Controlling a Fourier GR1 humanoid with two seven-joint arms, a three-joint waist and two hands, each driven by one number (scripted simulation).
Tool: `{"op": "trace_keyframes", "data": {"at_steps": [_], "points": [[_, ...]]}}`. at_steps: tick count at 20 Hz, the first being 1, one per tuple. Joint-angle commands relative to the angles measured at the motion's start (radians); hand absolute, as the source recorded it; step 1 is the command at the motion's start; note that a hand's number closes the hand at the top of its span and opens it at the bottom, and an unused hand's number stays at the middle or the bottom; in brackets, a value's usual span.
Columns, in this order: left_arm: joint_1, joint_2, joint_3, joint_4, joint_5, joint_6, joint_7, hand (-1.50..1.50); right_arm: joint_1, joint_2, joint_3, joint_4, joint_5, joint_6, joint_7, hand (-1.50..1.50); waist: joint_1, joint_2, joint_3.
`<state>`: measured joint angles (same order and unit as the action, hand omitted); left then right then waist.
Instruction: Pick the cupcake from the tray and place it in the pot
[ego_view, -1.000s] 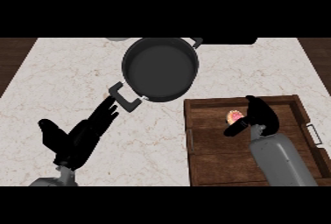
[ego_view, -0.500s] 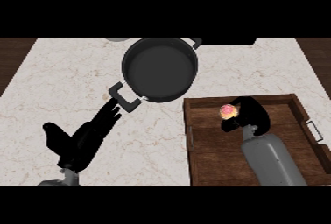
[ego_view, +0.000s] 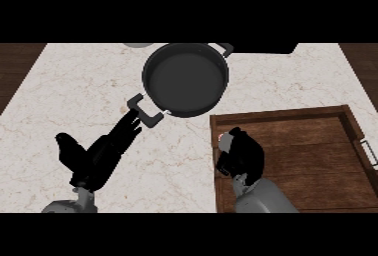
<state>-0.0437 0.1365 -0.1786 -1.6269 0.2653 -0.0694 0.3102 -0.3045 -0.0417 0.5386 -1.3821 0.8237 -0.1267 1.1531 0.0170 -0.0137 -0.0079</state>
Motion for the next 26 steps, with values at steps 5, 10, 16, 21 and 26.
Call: {"op": "trace_keyframes", "data": {"at_steps": [5, 10, 16, 21, 26], "points": [[0.047, 0.002, 0.003, -0.001, -0.005, -0.015, -0.036, 0.00, 0.016, 0.040, 0.240, -0.016, 0.107, -0.156, 0.332, 1.50, 0.002, 0.009, 0.006], [0.052, 0.028, 0.040, 0.016, 0.006, -0.025, -0.045, 0.00, 0.005, 0.040, 0.162, -0.057, 0.322, -0.062, 0.333, 1.50, -0.032, -0.003, 0.002], [0.045, 0.009, 0.019, 0.003, -0.009, -0.009, -0.033, 0.00, -0.047, 0.041, 0.127, -0.234, 0.502, 0.029, 0.334, 1.50, -0.036, -0.006, 0.004], [0.047, 0.006, 0.009, -0.004, -0.008, -0.014, -0.020, 0.00, -0.171, 0.041, 0.152, -0.378, 0.574, 0.176, 0.334, 1.50, -0.020, -0.006, 0.004], [0.052, -0.009, -0.014, -0.029, -0.016, -0.006, -0.006, 0.00, -0.320, 0.041, 0.083, -0.444, 0.528, 0.200, 0.334, 1.50, 0.006, 0.001, 0.005]]}}
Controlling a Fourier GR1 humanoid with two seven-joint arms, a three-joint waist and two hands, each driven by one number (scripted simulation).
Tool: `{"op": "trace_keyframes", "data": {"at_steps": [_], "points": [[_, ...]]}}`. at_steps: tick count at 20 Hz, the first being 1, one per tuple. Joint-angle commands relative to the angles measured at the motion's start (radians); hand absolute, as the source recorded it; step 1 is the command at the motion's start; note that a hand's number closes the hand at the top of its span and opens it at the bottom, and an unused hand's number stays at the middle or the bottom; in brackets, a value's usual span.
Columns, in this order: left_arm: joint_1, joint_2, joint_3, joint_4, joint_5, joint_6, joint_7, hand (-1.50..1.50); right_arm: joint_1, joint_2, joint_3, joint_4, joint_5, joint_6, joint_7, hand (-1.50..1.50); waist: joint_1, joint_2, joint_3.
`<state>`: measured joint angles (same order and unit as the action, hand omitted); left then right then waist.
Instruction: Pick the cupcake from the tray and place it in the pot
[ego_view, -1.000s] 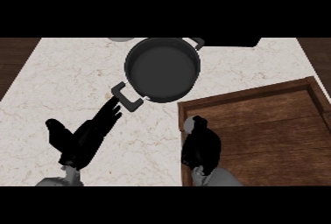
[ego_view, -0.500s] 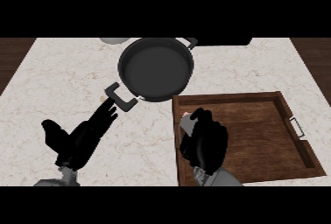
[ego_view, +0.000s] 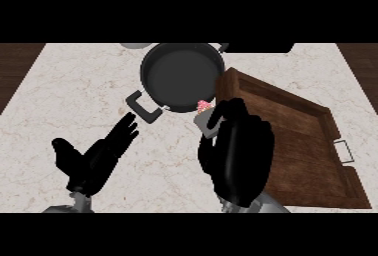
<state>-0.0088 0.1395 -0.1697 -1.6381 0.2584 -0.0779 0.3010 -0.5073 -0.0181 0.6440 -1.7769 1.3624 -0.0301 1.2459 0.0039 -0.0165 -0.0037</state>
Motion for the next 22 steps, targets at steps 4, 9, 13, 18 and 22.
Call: {"op": "trace_keyframes", "data": {"at_steps": [4, 9, 13, 18, 22], "points": [[0.000, -0.003, -0.012, -0.001, -0.002, -0.021, -0.016, 0.00, -0.242, 0.017, -0.116, 0.036, -0.063, 0.089, 0.241, 1.50, 0.035, 0.010, 0.000], [-0.017, 0.010, 0.008, 0.017, 0.005, -0.031, -0.015, 0.00, -0.420, 0.017, -0.249, 0.183, -0.147, 0.080, 0.231, 1.50, 0.046, 0.020, 0.001], [-0.082, 0.012, 0.026, 0.028, 0.014, -0.033, 0.010, 0.00, -0.562, 0.017, -0.350, 0.344, -0.197, 0.094, 0.178, 1.50, 0.045, 0.023, 0.001], [-0.032, 0.002, 0.007, 0.021, 0.001, -0.038, -0.019, 0.00, -0.661, 0.018, -0.446, 0.599, -0.259, -0.021, 0.045, 1.50, 0.051, 0.028, 0.002], [-0.031, 0.007, -0.001, 0.008, 0.001, -0.049, -0.003, 0.00, -0.744, 0.018, -0.505, 0.831, -0.260, -0.138, -0.065, 1.50, 0.066, 0.035, 0.002]]}}
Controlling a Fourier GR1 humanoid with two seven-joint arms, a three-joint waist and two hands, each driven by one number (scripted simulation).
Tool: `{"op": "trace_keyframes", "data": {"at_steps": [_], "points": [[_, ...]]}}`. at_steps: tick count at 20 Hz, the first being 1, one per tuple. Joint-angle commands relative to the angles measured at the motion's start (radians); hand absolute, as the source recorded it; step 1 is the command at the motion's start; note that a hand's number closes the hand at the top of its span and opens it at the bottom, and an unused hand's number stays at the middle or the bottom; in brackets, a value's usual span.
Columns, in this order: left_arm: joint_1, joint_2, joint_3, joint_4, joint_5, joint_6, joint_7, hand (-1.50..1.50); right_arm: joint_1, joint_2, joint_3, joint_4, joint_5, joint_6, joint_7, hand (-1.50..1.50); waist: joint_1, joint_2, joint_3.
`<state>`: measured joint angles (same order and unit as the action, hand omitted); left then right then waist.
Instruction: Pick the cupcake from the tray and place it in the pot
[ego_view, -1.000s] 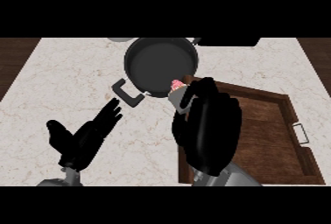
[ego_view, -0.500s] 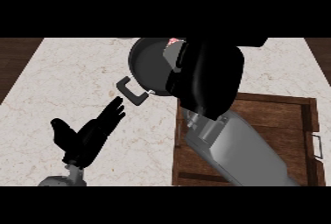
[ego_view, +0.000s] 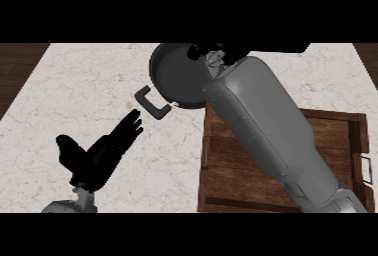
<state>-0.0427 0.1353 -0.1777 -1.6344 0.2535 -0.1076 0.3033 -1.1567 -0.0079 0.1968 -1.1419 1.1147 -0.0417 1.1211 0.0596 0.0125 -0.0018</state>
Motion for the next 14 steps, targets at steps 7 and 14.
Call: {"op": "trace_keyframes", "data": {"at_steps": [7, 14], "points": [[-0.008, -0.012, -0.026, -0.004, -0.021, -0.004, 0.010, 0.00, -0.168, 0.008, -0.139, 0.487, -0.052, -0.323, -0.085, 1.50, 0.025, 0.013, 0.000], [-0.016, -0.020, -0.043, -0.017, -0.022, -0.016, 0.011, 0.00, -0.171, 0.008, -0.189, 0.662, -0.121, -0.530, -0.205, 1.50, 0.061, 0.025, 0.000]]}}
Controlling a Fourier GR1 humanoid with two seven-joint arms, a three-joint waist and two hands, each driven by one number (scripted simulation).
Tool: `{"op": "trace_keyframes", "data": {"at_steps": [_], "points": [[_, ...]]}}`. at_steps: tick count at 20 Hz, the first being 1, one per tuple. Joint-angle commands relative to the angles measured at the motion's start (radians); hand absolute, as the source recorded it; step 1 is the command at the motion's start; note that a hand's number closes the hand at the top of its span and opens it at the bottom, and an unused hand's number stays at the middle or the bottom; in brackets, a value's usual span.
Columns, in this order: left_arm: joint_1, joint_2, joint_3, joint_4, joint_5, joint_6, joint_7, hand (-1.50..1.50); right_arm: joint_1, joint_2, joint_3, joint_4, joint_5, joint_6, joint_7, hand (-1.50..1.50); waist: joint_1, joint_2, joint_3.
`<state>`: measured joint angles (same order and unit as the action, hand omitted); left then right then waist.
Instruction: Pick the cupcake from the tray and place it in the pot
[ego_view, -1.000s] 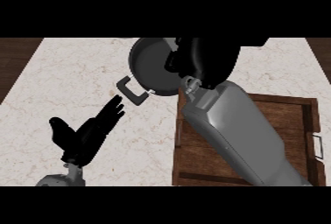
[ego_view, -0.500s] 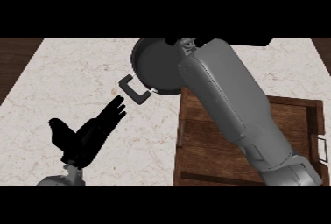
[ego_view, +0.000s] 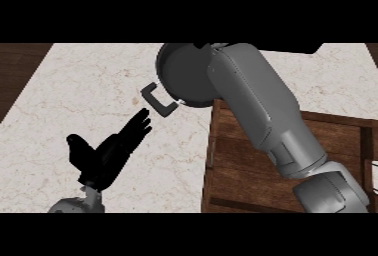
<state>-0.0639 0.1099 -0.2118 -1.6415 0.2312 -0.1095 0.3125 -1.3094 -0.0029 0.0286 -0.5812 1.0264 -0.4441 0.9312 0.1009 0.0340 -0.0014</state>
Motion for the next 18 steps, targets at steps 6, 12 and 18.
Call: {"op": "trace_keyframes", "data": {"at_steps": [6, 12, 18], "points": [[-0.037, -0.009, -0.008, 0.003, -0.015, 0.002, 0.005, 0.00, -0.035, 0.003, -0.107, 0.176, -0.121, -0.230, -0.071, 1.50, 0.029, 0.014, 0.001], [-0.050, -0.022, -0.019, 0.022, -0.018, -0.006, -0.009, 0.00, 0.007, 0.003, -0.218, 0.120, -0.292, -0.380, -0.265, -1.50, 0.057, 0.028, 0.003], [-0.032, -0.031, -0.043, 0.013, -0.020, -0.015, -0.009, 0.00, 0.053, 0.003, -0.259, 0.119, -0.381, -0.499, -0.464, -1.50, 0.059, 0.025, 0.004]]}}
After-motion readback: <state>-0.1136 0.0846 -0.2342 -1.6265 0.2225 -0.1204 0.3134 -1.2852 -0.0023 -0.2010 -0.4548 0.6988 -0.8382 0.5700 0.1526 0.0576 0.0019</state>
